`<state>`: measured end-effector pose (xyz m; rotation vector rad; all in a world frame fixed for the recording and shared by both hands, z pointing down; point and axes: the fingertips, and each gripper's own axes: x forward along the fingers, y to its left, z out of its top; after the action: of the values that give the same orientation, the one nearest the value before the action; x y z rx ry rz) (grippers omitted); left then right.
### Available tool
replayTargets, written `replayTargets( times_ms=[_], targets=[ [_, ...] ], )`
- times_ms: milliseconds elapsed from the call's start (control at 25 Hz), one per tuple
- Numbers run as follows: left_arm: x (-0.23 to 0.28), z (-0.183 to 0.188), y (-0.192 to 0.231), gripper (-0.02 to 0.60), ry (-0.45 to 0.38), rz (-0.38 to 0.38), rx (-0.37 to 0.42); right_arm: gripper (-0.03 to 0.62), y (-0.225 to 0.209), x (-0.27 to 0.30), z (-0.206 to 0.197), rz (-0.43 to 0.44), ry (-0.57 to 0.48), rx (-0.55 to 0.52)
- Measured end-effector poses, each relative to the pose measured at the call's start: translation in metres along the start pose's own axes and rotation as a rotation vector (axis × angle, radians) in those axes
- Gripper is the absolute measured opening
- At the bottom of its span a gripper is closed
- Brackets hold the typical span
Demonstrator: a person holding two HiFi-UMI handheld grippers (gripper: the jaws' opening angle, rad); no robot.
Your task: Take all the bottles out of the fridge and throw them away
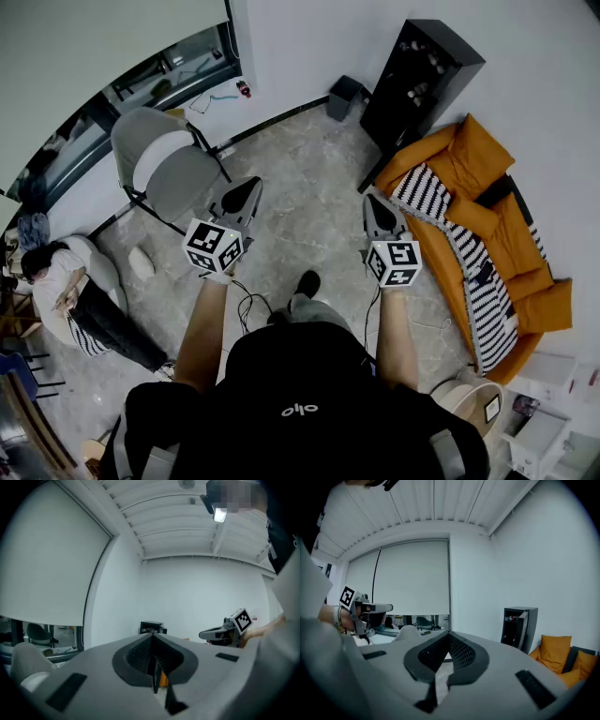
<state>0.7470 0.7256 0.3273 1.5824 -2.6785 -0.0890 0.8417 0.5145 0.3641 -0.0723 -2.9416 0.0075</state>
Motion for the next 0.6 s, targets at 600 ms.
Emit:
replayTargets(
  times_ms=[600],
  targets=[
    [0.115,-0.007,0.066,0.000,0.071,0.067,0.012,0.000,-0.080,0.106,0.027,0.009,0.002,-0.012]
  ],
)
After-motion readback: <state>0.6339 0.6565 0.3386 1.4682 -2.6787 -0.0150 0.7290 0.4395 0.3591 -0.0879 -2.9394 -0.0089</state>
